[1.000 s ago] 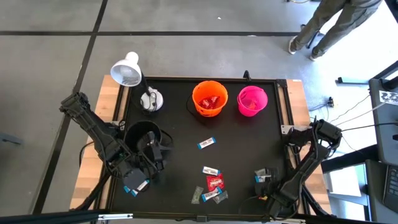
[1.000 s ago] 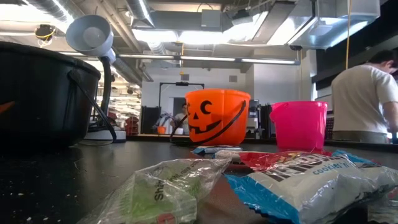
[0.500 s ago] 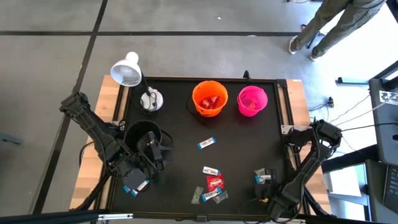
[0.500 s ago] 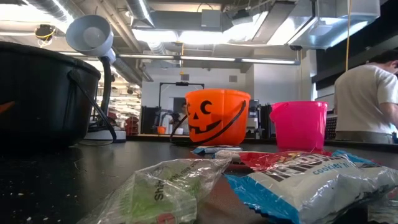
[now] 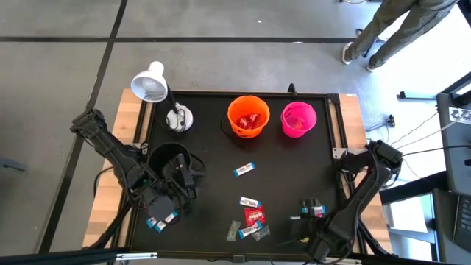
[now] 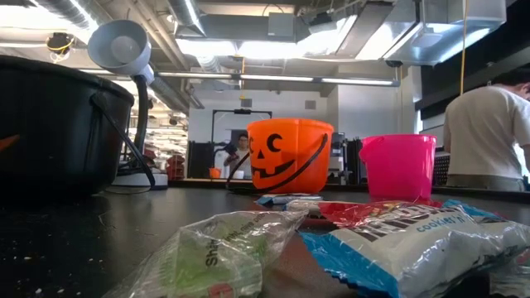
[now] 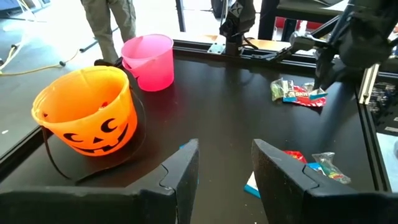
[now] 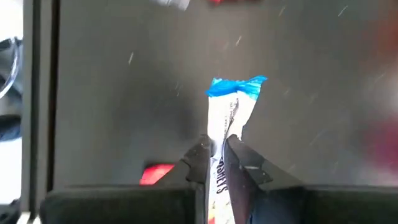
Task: Sort candy
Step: Put the white candy into the black bucket
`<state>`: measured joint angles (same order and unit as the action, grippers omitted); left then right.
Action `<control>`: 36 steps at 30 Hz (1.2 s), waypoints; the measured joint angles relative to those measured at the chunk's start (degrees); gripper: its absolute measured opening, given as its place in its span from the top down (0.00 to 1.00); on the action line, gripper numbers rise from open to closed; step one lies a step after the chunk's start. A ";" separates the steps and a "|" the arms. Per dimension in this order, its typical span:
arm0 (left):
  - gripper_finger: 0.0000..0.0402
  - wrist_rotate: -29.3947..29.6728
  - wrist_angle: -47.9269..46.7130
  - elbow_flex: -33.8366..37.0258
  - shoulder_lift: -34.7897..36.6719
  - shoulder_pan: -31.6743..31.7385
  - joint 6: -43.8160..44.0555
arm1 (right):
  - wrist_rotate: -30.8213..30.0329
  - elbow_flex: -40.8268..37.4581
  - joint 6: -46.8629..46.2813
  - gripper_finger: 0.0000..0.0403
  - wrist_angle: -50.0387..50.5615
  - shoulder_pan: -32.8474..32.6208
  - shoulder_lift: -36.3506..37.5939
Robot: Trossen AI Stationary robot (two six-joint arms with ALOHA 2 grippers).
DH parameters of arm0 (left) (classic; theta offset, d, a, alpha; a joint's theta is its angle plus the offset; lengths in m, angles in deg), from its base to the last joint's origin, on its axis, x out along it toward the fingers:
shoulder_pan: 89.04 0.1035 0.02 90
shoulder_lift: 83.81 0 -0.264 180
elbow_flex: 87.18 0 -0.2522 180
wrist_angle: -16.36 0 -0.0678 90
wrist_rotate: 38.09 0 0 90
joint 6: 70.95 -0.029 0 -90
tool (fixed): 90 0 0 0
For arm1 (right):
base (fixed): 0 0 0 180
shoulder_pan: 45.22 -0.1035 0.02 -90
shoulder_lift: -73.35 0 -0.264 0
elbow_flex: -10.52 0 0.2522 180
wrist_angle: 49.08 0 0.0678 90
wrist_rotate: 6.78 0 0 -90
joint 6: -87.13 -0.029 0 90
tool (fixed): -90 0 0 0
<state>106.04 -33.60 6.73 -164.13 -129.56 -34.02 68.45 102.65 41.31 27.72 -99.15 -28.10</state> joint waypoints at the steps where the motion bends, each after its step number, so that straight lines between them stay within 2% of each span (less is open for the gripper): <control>1: 0.65 -0.05 0.02 0.00 0.00 0.13 0.00 | -1.26 0.66 1.33 0.92 0.01 0.68 0.00; 5: 0.65 -2.89 0.97 0.00 -0.42 0.75 -0.25 | -5.83 3.32 6.10 0.92 -0.40 3.72 0.00; 9: 0.65 -8.00 4.46 0.00 -2.97 1.50 -4.59 | -8.64 4.91 11.88 0.92 -2.71 7.00 0.02; 12: 0.65 -9.10 6.54 0.00 -5.38 1.79 -7.94 | -9.78 5.79 16.58 0.92 -5.77 9.74 0.02; 17: 0.65 -9.14 10.74 0.00 -8.65 3.04 -9.85 | -9.46 6.49 23.94 0.92 -12.72 14.06 0.02; 21: 0.64 -9.00 17.92 0.00 -11.68 4.14 -18.82 | -7.41 6.49 29.00 0.92 -18.33 16.61 0.02; 25: 0.58 -10.81 24.40 0.00 -14.06 4.86 -26.33 | -5.09 6.49 31.67 0.92 -22.85 18.56 0.02; 31: 0.46 -14.22 26.68 0.00 -16.67 6.23 -32.69 | -2.76 6.49 34.09 0.92 -25.78 19.95 0.02; 36: 0.43 -16.51 26.97 0.00 -18.45 6.72 -36.92 | -2.52 6.49 34.55 0.92 -27.92 20.27 0.02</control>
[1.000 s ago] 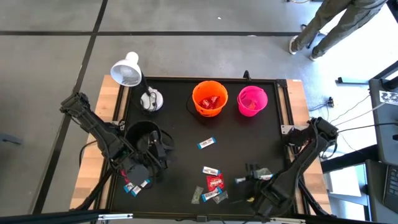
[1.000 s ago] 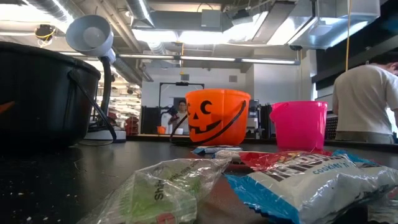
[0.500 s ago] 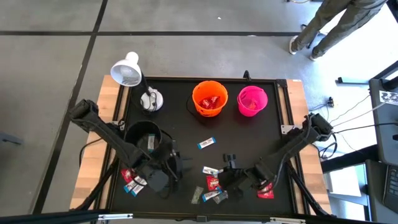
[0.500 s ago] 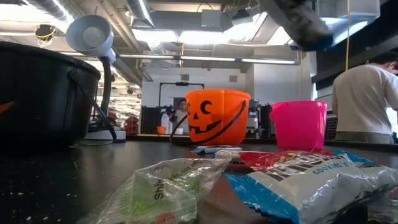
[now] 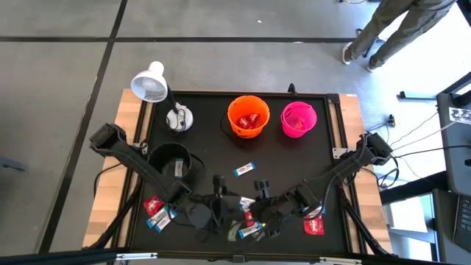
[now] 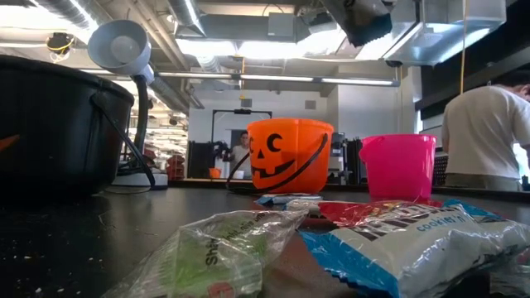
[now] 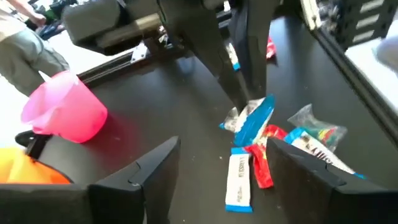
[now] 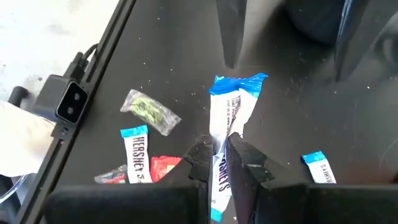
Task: Sort candy
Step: Put the white candy into the black bucket
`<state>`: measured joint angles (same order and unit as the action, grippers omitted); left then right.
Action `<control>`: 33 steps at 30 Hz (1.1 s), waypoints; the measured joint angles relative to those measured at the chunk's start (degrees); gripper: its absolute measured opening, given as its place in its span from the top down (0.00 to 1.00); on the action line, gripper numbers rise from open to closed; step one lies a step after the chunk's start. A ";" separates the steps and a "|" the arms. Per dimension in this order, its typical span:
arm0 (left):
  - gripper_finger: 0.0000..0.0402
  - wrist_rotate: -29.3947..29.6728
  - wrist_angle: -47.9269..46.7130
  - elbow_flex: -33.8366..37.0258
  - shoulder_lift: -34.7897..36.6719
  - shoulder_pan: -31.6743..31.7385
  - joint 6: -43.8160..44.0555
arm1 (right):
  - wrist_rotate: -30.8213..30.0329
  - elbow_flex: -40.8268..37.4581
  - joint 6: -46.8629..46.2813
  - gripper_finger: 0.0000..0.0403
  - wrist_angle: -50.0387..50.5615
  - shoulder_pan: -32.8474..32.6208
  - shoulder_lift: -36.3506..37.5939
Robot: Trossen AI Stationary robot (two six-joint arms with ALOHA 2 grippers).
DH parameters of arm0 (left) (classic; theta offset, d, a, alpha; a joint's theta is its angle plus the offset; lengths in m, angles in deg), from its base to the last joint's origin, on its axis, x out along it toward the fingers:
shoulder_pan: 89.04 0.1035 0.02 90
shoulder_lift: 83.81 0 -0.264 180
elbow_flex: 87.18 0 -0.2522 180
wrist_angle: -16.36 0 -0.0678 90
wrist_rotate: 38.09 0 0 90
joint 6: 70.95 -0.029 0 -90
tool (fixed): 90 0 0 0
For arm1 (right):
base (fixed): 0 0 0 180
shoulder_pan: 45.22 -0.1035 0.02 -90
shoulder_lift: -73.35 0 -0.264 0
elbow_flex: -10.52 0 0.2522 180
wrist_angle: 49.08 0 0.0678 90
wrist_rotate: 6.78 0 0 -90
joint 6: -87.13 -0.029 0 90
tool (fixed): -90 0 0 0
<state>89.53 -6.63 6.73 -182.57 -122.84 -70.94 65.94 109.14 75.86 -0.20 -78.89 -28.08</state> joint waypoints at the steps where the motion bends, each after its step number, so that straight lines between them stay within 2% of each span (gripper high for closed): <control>1: 0.43 -0.06 -0.02 0.00 -0.17 0.04 -0.58 | 0.00 0.00 0.02 0.92 -0.14 0.00 0.00; 12: 0.45 -2.75 5.42 0.00 -0.31 0.04 -7.94 | 0.51 0.00 2.38 0.92 -5.22 1.64 0.00; 18: 0.49 -2.66 5.40 0.00 -0.31 0.04 -8.09 | 1.92 0.00 2.82 0.92 -8.44 3.50 0.00; 33: 0.70 -2.60 3.57 0.00 -0.31 0.04 -8.07 | 2.02 0.00 3.15 0.92 -8.42 3.72 0.00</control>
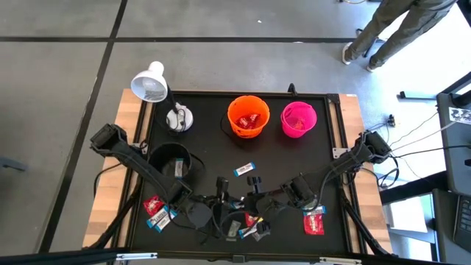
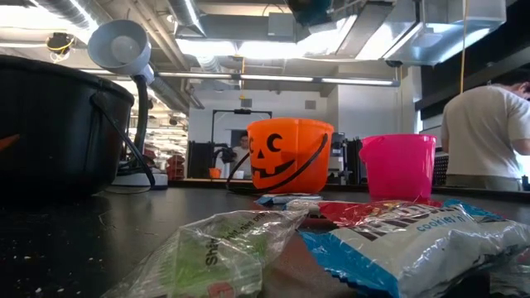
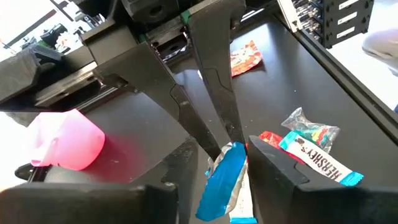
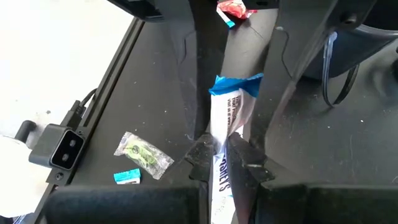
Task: Sort candy
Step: Put the white candy into the black bucket
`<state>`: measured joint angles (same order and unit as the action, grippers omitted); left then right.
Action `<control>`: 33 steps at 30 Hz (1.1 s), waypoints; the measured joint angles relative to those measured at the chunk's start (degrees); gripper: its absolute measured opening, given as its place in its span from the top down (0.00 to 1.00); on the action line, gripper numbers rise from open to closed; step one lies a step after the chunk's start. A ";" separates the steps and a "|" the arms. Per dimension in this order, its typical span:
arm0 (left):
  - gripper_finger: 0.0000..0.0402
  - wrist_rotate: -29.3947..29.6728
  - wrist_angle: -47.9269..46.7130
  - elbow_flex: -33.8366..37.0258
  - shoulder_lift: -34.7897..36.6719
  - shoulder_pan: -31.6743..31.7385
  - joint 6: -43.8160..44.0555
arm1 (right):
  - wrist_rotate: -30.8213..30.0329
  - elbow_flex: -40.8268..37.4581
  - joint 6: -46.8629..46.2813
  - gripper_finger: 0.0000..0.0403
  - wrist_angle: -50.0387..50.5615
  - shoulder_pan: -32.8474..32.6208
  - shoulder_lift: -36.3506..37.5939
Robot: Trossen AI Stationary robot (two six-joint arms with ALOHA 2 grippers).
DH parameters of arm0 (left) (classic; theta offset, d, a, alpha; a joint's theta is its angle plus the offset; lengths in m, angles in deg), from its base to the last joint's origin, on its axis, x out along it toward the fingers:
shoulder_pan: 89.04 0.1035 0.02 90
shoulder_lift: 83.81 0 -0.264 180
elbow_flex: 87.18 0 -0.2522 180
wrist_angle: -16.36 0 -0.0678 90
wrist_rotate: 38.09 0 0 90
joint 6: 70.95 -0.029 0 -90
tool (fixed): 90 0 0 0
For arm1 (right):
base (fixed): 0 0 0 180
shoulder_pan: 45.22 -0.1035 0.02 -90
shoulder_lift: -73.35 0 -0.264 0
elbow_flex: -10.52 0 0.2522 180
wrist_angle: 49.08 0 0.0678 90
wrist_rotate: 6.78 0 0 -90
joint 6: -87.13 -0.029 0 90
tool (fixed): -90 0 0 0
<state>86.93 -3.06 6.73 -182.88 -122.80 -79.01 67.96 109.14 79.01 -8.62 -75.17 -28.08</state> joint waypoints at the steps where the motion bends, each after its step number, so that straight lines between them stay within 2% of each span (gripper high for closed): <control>1: 0.72 0.00 -0.01 0.00 0.00 0.00 -0.01 | -0.01 0.00 0.00 0.92 0.00 0.00 0.00; 13: 0.93 -0.11 -0.47 0.00 0.02 -0.07 0.05 | -0.34 -0.08 -0.52 0.92 -0.35 -0.02 0.00; 18: 0.98 -0.28 -0.51 0.00 0.12 -0.13 0.43 | -0.36 -0.20 -0.53 0.90 -1.72 -0.04 0.00; 21: 0.97 -0.09 -1.18 -0.02 0.13 -0.13 1.71 | -0.06 -0.20 -0.53 0.83 -1.64 -0.02 0.00; 26: 0.96 -0.05 -2.63 -0.02 0.13 -0.07 3.32 | 1.40 -0.17 -1.23 0.63 -0.20 0.09 0.00; 30: 0.96 3.34 -7.51 -0.02 0.31 0.07 5.91 | 2.71 0.04 -3.60 0.49 3.30 -0.09 0.37; 33: 0.96 5.17 -13.18 -0.02 1.66 0.07 10.10 | 3.22 0.04 -5.28 0.41 5.88 -0.12 0.94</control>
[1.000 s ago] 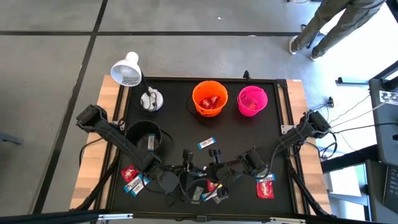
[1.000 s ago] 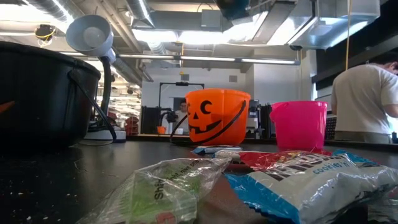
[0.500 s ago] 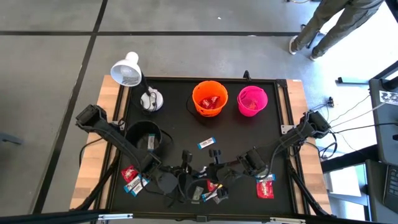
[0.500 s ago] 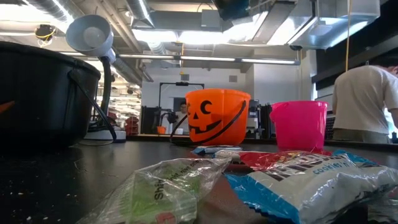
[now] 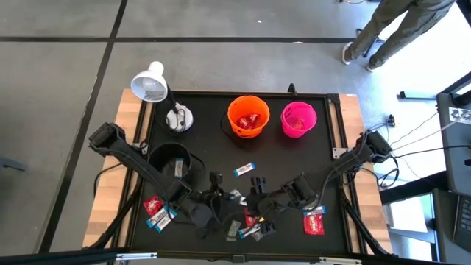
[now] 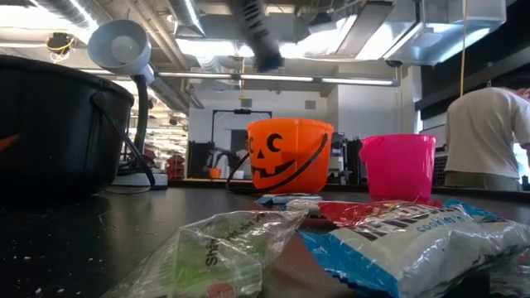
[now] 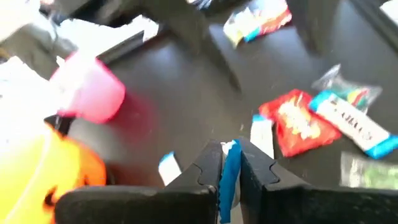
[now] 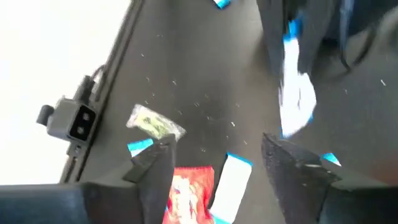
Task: Sort candy
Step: Put the white candy into the black bucket
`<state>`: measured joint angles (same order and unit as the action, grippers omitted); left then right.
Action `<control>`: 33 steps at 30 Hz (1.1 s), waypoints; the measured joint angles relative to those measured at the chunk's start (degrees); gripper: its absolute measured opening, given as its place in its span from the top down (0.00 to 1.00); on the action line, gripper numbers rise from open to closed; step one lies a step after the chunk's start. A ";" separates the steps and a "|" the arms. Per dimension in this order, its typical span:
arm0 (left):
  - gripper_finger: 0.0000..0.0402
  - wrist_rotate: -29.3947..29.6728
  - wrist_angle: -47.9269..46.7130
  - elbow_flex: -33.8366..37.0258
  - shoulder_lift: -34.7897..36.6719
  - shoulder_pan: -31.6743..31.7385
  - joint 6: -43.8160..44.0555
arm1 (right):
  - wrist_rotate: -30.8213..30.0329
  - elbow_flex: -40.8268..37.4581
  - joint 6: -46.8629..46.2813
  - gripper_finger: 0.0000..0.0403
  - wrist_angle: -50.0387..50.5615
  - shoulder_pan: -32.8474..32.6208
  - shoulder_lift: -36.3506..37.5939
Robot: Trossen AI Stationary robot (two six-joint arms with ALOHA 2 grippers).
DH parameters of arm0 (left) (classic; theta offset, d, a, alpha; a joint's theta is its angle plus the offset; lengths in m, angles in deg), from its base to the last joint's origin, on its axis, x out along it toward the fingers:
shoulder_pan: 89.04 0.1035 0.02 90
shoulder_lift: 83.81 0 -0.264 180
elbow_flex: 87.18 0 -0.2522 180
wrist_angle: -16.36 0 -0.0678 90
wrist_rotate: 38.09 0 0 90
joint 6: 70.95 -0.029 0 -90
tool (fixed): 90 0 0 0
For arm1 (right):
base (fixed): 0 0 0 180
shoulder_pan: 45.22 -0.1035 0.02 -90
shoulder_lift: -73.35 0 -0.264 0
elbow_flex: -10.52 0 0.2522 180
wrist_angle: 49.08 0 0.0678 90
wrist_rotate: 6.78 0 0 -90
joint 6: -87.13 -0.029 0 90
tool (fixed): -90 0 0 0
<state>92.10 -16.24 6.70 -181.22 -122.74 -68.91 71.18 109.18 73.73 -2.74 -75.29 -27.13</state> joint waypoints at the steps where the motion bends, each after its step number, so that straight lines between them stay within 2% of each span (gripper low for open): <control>1: 0.96 0.06 -2.55 0.00 0.66 0.00 1.87 | -0.05 0.00 -0.74 0.40 0.91 0.04 0.15; 5: 0.96 1.02 -12.91 0.04 4.59 -0.04 10.33 | -0.18 0.00 -2.95 0.38 2.89 0.05 0.55; 13: 0.96 3.08 -36.24 0.02 17.73 -1.66 31.01 | 0.11 -0.02 -2.90 0.37 3.96 0.05 0.59; 17: 0.96 5.43 -52.14 0.02 23.22 -2.67 44.06 | 0.11 -0.02 -2.88 0.37 3.96 0.05 0.59; 21: 0.96 4.65 -63.73 0.02 26.52 -2.71 56.74 | 0.11 -0.02 -2.88 0.37 3.96 0.05 0.59; 25: 0.96 2.50 -68.00 0.02 27.12 -2.71 60.75 | 0.11 -0.04 -2.89 0.37 3.98 0.05 0.59; 33: 0.94 1.46 -68.59 0.02 26.93 -2.71 62.51 | 0.11 -0.04 -3.00 0.37 4.11 0.05 0.59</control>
<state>93.56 -84.83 6.73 -154.29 -125.45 -6.40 71.29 109.14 70.73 1.37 -75.24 -26.55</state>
